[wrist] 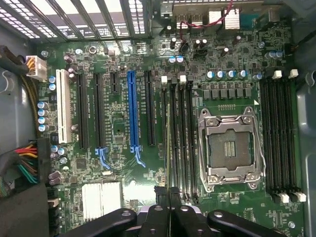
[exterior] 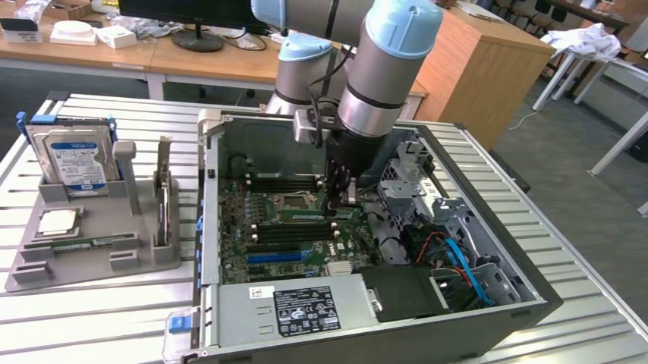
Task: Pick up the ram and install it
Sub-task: 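Insert the ram into the slot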
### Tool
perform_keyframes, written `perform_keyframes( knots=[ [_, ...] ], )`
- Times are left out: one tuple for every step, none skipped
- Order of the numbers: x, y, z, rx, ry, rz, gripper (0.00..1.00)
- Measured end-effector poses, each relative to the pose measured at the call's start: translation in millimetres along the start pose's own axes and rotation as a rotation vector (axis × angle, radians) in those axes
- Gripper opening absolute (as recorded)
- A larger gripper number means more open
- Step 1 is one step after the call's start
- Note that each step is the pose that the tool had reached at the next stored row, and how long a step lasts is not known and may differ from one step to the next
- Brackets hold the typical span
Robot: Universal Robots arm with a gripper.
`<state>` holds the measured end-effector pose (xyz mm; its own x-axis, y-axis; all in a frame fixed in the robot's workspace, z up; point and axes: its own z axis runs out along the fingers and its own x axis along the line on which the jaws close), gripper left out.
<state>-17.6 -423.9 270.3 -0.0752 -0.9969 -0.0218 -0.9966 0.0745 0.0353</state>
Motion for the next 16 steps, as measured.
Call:
perform_keyframes(
  knots=[
    [0.0,0.1,1.0,0.0,0.0001,-0.004,0.12],
    [0.1,0.4,1.8,-0.0002,0.0005,-0.013,0.12],
    [0.1,0.5,2.5,-0.0006,0.0009,-0.026,0.12],
    [0.1,0.5,3.2,-0.0008,0.0014,-0.041,0.12],
    [0.1,0.5,3.8,-0.0012,0.002,-0.056,0.12],
    [0.1,0.6,4.5,-0.0014,0.0023,-0.065,0.12],
    [0.2,1.0,5.4,-0.0014,0.0024,-0.066,0.12],
    [-0.1,1.8,6.5,-0.0014,0.0023,-0.067,0.12],
    [-0.4,3.0,7.6,-0.0014,0.0023,-0.067,0.12],
    [-0.6,4.7,8.8,-0.0014,0.0024,-0.067,0.12],
    [-0.9,6.3,10.0,-0.0014,0.0022,-0.065,0.12],
    [-1.1,8.0,11.2,-0.0014,0.0022,-0.063,0.12],
    [-1.4,9.7,12.4,-0.0013,0.0021,-0.06,0.12],
    [-1.7,11.4,13.5,-0.0012,0.0021,-0.057,0.12],
    [-1.9,12.6,14.5,-0.0011,0.0019,-0.052,0.12],
    [-2.1,13.7,15.4,-0.0011,0.0017,-0.045,0.12]
  ],
)
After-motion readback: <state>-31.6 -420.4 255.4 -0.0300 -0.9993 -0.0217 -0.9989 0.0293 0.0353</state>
